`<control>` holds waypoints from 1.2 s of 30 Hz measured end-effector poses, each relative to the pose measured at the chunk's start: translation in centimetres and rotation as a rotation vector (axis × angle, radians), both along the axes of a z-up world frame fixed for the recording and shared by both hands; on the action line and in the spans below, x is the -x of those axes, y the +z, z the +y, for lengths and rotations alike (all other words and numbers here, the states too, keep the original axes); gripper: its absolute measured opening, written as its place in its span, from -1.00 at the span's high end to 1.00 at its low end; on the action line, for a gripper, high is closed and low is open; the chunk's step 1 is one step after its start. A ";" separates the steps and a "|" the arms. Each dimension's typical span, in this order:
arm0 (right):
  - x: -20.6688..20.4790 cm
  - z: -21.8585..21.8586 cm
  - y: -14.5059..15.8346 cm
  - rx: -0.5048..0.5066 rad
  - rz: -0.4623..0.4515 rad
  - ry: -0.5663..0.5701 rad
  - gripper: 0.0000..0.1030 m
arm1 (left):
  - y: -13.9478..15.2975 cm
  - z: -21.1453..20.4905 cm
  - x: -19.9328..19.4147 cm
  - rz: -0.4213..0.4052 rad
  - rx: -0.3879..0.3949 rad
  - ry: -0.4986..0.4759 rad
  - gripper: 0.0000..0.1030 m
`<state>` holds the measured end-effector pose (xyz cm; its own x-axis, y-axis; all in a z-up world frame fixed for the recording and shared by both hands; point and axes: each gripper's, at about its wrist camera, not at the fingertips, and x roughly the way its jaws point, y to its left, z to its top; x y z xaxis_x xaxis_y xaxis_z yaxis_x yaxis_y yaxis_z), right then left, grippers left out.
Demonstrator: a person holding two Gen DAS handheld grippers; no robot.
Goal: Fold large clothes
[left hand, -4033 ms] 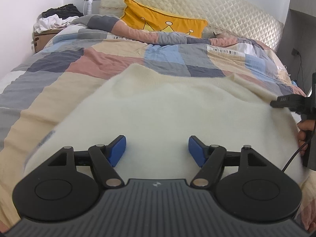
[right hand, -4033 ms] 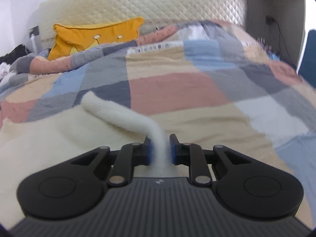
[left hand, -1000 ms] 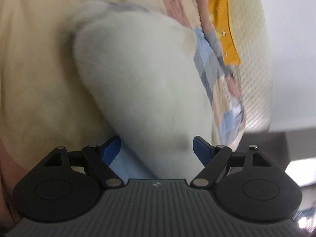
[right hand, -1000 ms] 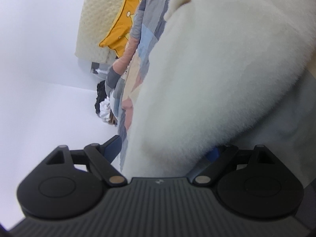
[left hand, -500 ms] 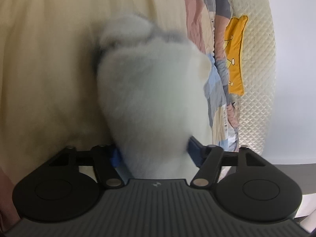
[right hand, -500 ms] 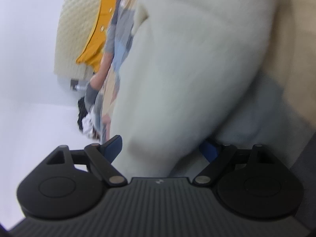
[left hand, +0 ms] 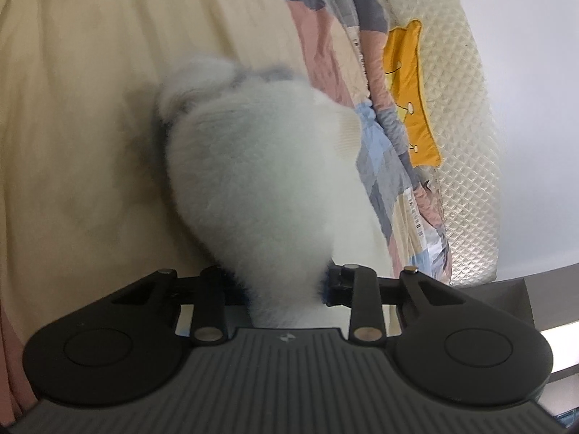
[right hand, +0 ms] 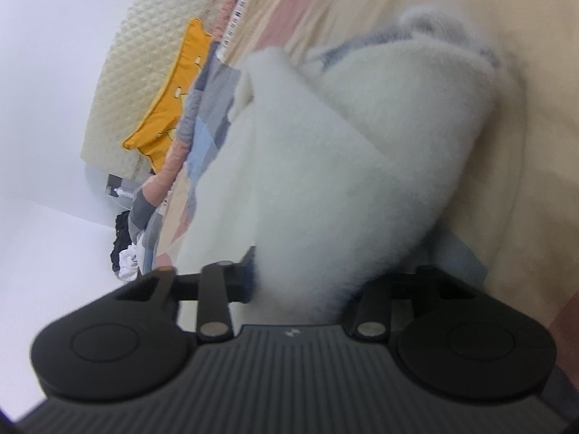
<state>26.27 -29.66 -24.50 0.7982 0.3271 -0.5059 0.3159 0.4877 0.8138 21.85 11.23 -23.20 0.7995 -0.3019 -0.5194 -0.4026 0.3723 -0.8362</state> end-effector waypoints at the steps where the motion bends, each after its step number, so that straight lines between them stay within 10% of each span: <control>1: 0.1 -0.1 0.3 0.011 -0.018 0.003 0.30 | 0.4 0.0 0.2 -0.014 -0.003 0.000 0.33; 23: 5.9 -0.7 11.9 0.079 -0.312 0.067 0.35 | 14.2 -0.1 8.3 -0.243 -0.152 -0.131 0.35; 36: 9.5 -2.1 9.3 0.061 -0.286 0.163 0.18 | 12.2 -0.4 11.6 -0.212 -0.180 -0.217 0.20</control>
<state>16.74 -31.75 -15.21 0.8503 0.4381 -0.2917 -0.0072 0.5639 0.8258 10.21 10.81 -11.00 0.8222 -0.3956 -0.4093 -0.1226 0.5790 -0.8060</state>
